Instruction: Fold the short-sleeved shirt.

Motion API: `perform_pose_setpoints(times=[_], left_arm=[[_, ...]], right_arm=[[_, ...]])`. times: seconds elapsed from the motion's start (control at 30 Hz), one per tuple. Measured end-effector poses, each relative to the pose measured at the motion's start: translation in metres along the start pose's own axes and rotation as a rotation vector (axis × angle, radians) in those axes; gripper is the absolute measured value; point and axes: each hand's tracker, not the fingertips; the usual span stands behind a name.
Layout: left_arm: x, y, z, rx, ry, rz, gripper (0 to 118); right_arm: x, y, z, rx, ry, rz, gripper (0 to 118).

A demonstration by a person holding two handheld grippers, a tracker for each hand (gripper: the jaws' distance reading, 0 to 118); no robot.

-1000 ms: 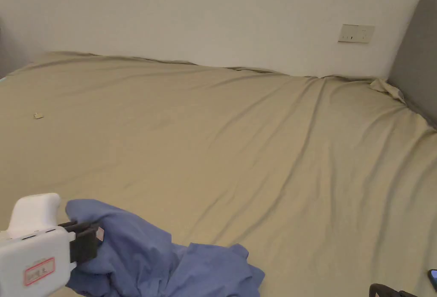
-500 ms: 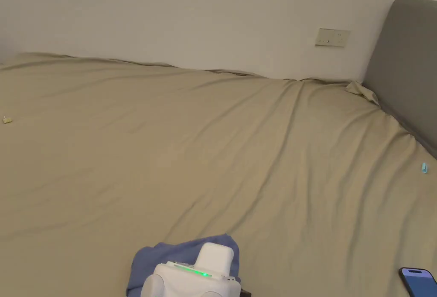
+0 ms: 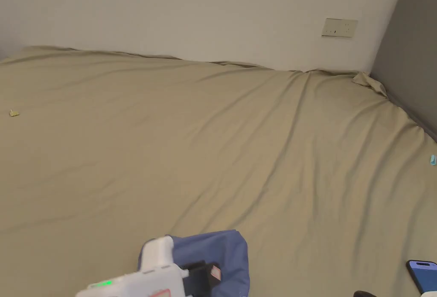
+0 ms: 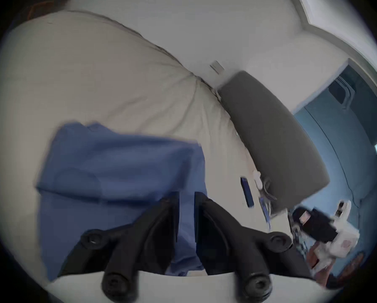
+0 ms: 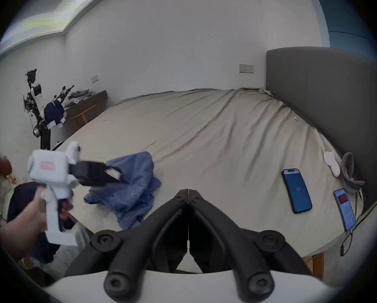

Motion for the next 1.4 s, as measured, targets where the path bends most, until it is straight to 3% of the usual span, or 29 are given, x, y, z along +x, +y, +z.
perform_pose_setpoints(times=[0.03,0.17,0.23,0.33,0.47,0.57,0.63,0.77,0.87,0.9,1.0,1.03,1.1,1.2,1.4], left_arm=[[-0.002,-0.009,-0.010,-0.054,-0.046,-0.006,13],[-0.010,-0.055,-0.048,-0.179,-0.005,0.113,10],[-0.008,-0.071,-0.053,-0.141,-0.117,0.149,10],[0.010,-0.076,-0.062,-0.165,-0.055,0.088,10],[0.027,-0.061,-0.027,-0.109,-0.083,-0.011,10],[0.021,-0.043,0.034,0.005,-0.113,-0.059,10],[0.002,-0.029,0.075,0.079,-0.077,-0.064,10],[-0.058,-0.007,0.118,0.170,0.109,0.031,10],[-0.089,-0.001,0.128,0.178,0.166,0.138,10],[-0.093,0.000,0.128,0.185,0.167,0.135,12],[-0.097,-0.003,0.121,0.188,0.161,0.144,26],[-0.096,-0.004,0.117,0.178,0.153,0.149,39],[-0.095,-0.006,0.106,0.134,0.139,0.149,98],[-0.094,-0.009,0.093,0.091,0.131,0.136,103],[-0.095,0.001,0.059,0.041,0.109,0.197,103]], right_arm=[[-0.002,0.000,0.000,-0.001,0.006,0.002,2],[-0.005,-0.002,0.002,-0.005,0.021,0.003,2],[-0.006,-0.003,0.000,-0.012,0.026,0.008,2],[-0.007,-0.003,-0.009,-0.029,0.034,0.008,2],[-0.008,0.002,-0.022,-0.033,0.095,-0.031,2],[-0.013,0.013,-0.041,-0.002,0.200,-0.049,2],[-0.020,0.023,-0.064,-0.003,0.331,-0.057,2],[-0.045,0.036,-0.134,-0.061,0.550,-0.067,2],[-0.063,0.032,-0.189,-0.190,0.707,-0.046,2],[-0.067,0.029,-0.207,-0.250,0.760,-0.035,2],[-0.073,0.017,-0.244,-0.395,0.773,0.001,2],[-0.073,0.012,-0.254,-0.421,0.710,-0.006,2],[-0.062,-0.001,-0.278,-0.500,0.629,-0.093,2],[-0.044,-0.018,-0.292,-0.496,0.688,-0.307,2],[-0.041,-0.023,-0.286,-0.445,0.713,-0.265,2]])
